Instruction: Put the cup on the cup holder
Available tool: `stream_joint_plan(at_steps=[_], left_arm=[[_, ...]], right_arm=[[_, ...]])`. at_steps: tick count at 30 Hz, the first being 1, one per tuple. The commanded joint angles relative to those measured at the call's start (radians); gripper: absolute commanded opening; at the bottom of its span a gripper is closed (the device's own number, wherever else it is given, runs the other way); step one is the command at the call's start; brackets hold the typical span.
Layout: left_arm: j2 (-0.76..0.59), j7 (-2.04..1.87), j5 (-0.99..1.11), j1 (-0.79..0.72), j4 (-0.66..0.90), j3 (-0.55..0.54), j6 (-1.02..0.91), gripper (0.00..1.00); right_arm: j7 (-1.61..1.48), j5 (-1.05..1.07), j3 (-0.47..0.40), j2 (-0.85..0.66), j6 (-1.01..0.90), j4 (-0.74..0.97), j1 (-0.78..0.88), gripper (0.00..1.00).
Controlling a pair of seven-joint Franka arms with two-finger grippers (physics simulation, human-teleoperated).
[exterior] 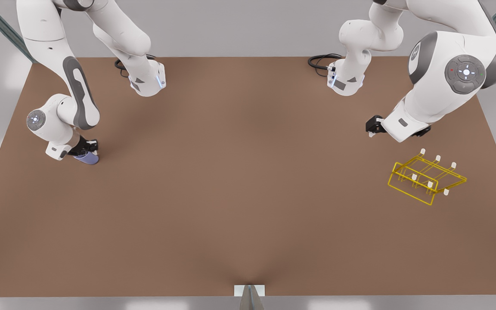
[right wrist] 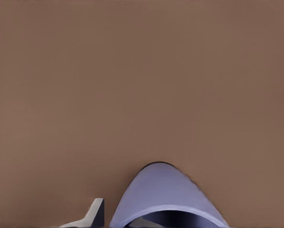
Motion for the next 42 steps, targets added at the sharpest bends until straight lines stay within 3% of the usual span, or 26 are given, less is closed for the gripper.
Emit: stream_joint_plan(at_steps=[1,7,13,19,27,32,37,42], left_arm=[[0.002,-0.001,0.000,0.000,0.000,0.000,-0.001,1.00],[0.002,-0.007,0.002,0.000,0.002,-0.026,-0.001,1.00],[0.004,-0.008,0.000,0.000,0.002,-0.029,-0.001,1.00],[0.004,-0.007,0.000,0.000,0.002,-0.029,-0.007,1.00],[0.002,-0.007,0.000,0.000,0.002,-0.029,-0.008,1.00],[0.002,-0.007,0.000,0.000,0.002,-0.029,-0.008,1.00],[0.004,-0.007,0.000,-0.001,0.002,-0.031,-0.008,1.00],[0.002,-0.008,0.000,-0.001,0.002,-0.031,-0.008,1.00]], right_arm=[[-0.095,-0.029,0.000,0.006,0.007,0.006,-0.003,0.21],[-0.100,-0.032,0.003,0.004,-0.022,0.046,-0.003,0.21],[0.024,0.103,0.118,-0.042,-0.561,0.362,0.006,0.21],[0.277,0.453,0.123,0.029,-0.795,0.568,0.228,0.21],[0.817,1.013,0.121,0.437,-0.748,1.014,0.638,0.21],[1.179,1.080,0.110,0.883,-0.797,1.621,0.863,0.21],[1.207,1.082,0.110,1.038,-0.791,1.706,0.911,0.21],[1.124,1.249,0.112,1.096,-0.778,1.706,0.987,0.21]])
